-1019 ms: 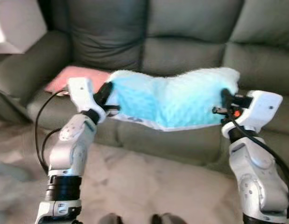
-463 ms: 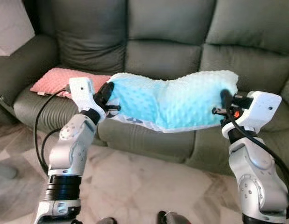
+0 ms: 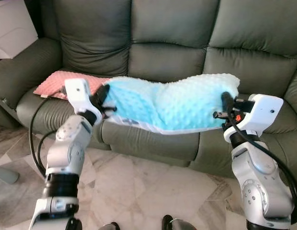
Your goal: Move the pillow to the sofa
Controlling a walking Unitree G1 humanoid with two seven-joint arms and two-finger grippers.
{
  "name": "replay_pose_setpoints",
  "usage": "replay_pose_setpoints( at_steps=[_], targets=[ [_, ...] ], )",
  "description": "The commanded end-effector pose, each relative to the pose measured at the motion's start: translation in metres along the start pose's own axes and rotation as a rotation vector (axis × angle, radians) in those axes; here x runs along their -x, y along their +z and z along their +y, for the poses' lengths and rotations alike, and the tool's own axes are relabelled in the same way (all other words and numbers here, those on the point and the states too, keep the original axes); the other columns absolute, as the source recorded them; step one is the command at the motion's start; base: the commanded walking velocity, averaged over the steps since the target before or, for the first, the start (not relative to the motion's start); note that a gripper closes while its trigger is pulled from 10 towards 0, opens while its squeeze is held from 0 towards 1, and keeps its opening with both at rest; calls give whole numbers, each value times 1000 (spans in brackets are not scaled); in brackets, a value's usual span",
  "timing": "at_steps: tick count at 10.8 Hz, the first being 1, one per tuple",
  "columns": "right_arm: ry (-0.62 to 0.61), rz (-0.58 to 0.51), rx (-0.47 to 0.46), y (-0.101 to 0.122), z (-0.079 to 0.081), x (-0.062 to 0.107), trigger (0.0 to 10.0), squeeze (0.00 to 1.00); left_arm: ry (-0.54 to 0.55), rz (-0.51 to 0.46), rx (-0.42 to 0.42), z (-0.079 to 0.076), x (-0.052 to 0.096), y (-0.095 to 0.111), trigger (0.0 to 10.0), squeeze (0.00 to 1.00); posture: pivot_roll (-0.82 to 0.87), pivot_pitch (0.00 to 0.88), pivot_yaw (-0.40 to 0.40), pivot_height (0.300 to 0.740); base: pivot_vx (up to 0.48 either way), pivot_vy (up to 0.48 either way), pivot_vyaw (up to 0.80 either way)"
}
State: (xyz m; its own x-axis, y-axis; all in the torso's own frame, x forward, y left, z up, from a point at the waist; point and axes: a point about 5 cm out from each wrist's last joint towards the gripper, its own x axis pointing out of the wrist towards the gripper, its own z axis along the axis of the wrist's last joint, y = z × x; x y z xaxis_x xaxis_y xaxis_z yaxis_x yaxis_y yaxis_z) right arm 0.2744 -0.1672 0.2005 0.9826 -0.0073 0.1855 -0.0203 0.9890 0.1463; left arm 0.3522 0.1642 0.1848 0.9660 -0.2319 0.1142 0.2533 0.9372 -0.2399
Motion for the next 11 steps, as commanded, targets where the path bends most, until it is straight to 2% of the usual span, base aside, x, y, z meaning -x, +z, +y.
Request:
replay_pose_setpoints(
  at_steps=[1,11],
  targets=[
    [5,-1,3,-2,1,1,10000,0,-15,-14,-27,0,-2,5,10000,0,-148,145,25,740,0,0,0],
    [3,-13,-2,-2,5,1,10000,0,-39,7,-49,-2,0,-3,10000,0,-145,153,30,740,287,0,0]
  ],
)
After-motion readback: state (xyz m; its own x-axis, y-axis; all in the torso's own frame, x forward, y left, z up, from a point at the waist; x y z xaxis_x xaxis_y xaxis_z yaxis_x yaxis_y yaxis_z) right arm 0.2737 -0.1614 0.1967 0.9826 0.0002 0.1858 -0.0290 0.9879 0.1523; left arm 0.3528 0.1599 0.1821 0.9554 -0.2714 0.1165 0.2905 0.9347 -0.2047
